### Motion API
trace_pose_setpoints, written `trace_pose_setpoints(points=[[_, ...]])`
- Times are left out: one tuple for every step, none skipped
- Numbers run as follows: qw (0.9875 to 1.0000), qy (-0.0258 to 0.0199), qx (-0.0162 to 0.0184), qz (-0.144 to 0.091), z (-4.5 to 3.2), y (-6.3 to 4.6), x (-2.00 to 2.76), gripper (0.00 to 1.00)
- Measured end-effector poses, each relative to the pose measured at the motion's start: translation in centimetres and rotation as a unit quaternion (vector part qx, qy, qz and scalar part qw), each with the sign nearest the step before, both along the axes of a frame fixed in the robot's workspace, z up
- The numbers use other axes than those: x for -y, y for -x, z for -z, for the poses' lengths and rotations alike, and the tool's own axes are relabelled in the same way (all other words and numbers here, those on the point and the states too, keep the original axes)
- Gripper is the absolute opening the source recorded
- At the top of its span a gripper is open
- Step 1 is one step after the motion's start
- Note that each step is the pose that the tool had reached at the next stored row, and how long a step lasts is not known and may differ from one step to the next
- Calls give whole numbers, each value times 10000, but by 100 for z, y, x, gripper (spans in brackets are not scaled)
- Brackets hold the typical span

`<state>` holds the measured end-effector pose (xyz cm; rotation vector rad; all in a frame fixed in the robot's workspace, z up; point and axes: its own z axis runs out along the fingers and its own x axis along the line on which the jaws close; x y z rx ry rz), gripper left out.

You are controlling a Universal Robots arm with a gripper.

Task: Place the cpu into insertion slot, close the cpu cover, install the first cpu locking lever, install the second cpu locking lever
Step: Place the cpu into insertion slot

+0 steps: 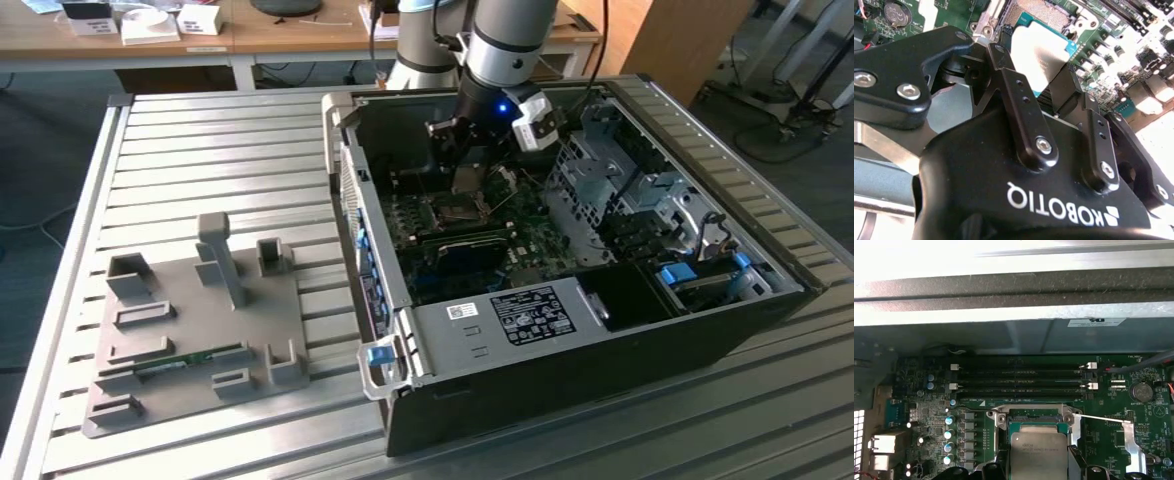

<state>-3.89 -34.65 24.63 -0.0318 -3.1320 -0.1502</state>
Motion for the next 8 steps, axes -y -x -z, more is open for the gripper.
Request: trace_pose_setpoints(points=[[10000, -2, 3, 0, 7, 0, -1, 54], [10000, -1, 7, 1, 14, 2, 0, 54], [10000, 0, 12, 1, 22, 3, 0, 54], [10000, -1, 17, 0, 30, 4, 0, 54], [10000, -1, 20, 0, 36, 5, 0, 54], [10000, 0, 21, -1, 40, 5, 0, 54], [10000, 0, 22, -1, 44, 6, 0, 54], [10000, 1, 22, -1, 45, 7, 0, 54]])
